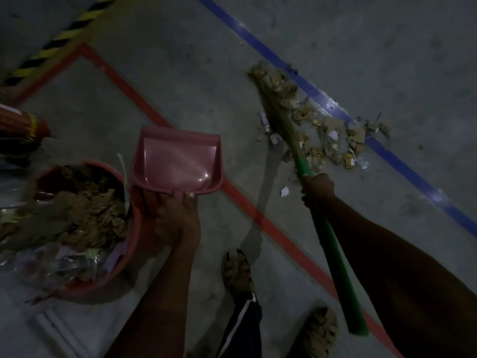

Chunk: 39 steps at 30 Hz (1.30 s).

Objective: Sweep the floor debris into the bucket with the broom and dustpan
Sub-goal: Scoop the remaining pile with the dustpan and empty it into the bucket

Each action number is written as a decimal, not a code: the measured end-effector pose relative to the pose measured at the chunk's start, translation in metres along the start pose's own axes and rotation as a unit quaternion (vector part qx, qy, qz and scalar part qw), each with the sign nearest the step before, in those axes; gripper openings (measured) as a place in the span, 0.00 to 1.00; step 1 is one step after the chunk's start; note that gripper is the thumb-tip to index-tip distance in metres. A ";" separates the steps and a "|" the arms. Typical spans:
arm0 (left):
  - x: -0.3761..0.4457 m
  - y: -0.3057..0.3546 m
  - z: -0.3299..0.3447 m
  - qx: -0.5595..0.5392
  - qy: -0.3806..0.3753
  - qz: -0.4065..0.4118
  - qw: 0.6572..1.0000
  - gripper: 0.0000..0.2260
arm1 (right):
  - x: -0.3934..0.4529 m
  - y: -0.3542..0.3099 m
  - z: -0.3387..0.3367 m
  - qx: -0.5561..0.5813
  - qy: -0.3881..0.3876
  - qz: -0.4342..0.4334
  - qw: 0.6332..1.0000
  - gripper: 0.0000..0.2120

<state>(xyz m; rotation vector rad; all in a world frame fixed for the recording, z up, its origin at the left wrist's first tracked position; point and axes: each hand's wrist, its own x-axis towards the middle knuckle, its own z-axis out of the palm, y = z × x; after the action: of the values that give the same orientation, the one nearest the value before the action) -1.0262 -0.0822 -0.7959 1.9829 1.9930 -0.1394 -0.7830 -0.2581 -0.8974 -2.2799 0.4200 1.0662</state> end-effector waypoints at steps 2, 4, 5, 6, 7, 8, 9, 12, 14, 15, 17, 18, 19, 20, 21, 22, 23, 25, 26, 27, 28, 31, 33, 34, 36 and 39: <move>-0.021 -0.001 0.002 0.005 -0.018 -0.003 1.000 0.26 | -0.003 0.019 -0.025 0.008 0.022 0.023 0.999 0.17; -0.044 0.000 0.002 -0.008 -0.033 0.011 0.999 0.23 | -0.010 0.039 -0.048 0.016 0.045 0.019 0.999 0.19; -0.054 0.000 0.001 -0.010 -0.038 0.019 0.999 0.22 | -0.015 0.048 -0.058 0.018 0.058 0.009 0.998 0.19; -0.063 0.000 0.001 -0.012 -0.043 0.026 0.999 0.21 | -0.020 0.055 -0.066 0.019 0.068 -0.002 0.997 0.20; -0.072 0.002 -0.001 -0.014 -0.048 0.033 0.998 0.20 | -0.027 0.062 -0.075 0.020 0.079 -0.014 0.997 0.19; -0.078 0.004 -0.002 -0.017 -0.052 0.040 0.998 0.20 | -0.033 0.066 -0.082 0.025 0.087 -0.025 0.996 0.19; -0.085 0.007 -0.003 -0.021 -0.056 0.048 0.997 0.20 | -0.039 0.070 -0.089 0.032 0.094 -0.034 0.995 0.19; -0.096 0.019 -0.009 -0.032 -0.063 0.063 0.996 0.20 | -0.049 0.067 -0.103 0.049 0.102 -0.069 0.991 0.19; -0.097 0.031 -0.013 -0.043 -0.068 0.076 0.994 0.20 | -0.050 0.059 -0.108 0.056 0.100 -0.092 0.989 0.19; -0.095 0.037 -0.014 -0.046 -0.072 0.078 0.993 0.20 | -0.050 0.052 -0.110 0.057 0.096 -0.103 0.988 0.19; -0.084 0.048 -0.014 -0.050 -0.077 0.080 0.993 0.20 | -0.048 0.037 -0.107 0.051 0.079 -0.122 0.988 0.19; -0.079 0.052 -0.014 -0.050 -0.077 0.081 0.992 0.20 | -0.047 0.029 -0.103 0.045 0.068 -0.128 0.988 0.19; -0.072 0.057 -0.013 -0.050 -0.076 0.081 0.993 0.20 | -0.045 0.022 -0.098 0.037 0.057 -0.131 0.989 0.18; -0.067 0.060 -0.013 -0.049 -0.073 0.082 0.993 0.20 | -0.043 0.018 -0.093 0.024 0.044 -0.133 0.990 0.18; -0.062 0.063 -0.013 -0.051 -0.069 0.082 0.993 0.20 | -0.041 0.015 -0.087 0.006 0.030 -0.134 0.990 0.19; -0.057 0.066 -0.012 -0.051 -0.066 0.081 0.993 0.21 | -0.038 0.015 -0.081 -0.014 0.013 -0.134 0.991 0.19; -0.053 0.067 -0.012 -0.055 -0.061 0.079 0.993 0.21 | -0.036 0.016 -0.076 -0.037 -0.005 -0.134 0.990 0.20; -0.047 0.070 -0.009 -0.065 -0.051 0.064 0.995 0.22 | -0.030 0.023 -0.069 -0.076 -0.042 -0.127 0.988 0.20; -0.046 0.070 -0.008 -0.068 -0.049 0.058 0.995 0.22 | -0.028 0.028 -0.068 -0.095 -0.058 -0.119 0.987 0.20; -0.047 0.069 -0.006 -0.070 -0.048 0.057 0.995 0.22 | -0.025 0.035 -0.067 -0.112 -0.073 -0.107 0.985 0.20; -0.049 0.069 -0.004 -0.070 -0.050 0.059 0.994 0.22 | -0.022 0.042 -0.068 -0.128 -0.083 -0.094 0.984 0.19; -0.066 0.065 0.001 -0.074 -0.068 0.072 0.992 0.22 | -0.014 0.072 -0.081 -0.140 -0.070 -0.050 0.986 0.17; -0.084 0.059 0.010 -0.067 -0.078 0.090 0.991 0.21 | -0.007 0.091 -0.096 -0.129 -0.038 -0.024 0.991 0.17; -0.097 0.057 0.014 -0.060 -0.078 0.100 0.990 0.20 | -0.004 0.099 -0.106 -0.128 -0.019 -0.019 0.991 0.17; -0.123 0.054 0.021 -0.050 -0.070 0.099 0.991 0.19 | 0.006 0.107 -0.124 -0.129 0.017 -0.024 0.991 0.15; -0.170 0.058 0.032 -0.063 -0.055 0.042 0.996 0.22 | 0.023 0.117 -0.158 -0.148 0.059 -0.067 0.985 0.16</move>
<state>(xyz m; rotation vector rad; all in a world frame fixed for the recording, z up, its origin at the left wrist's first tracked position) -0.9672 -0.2523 -0.7672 1.9333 1.8014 -0.0992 -0.7333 -0.4491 -0.8779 -2.6024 0.1586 0.9828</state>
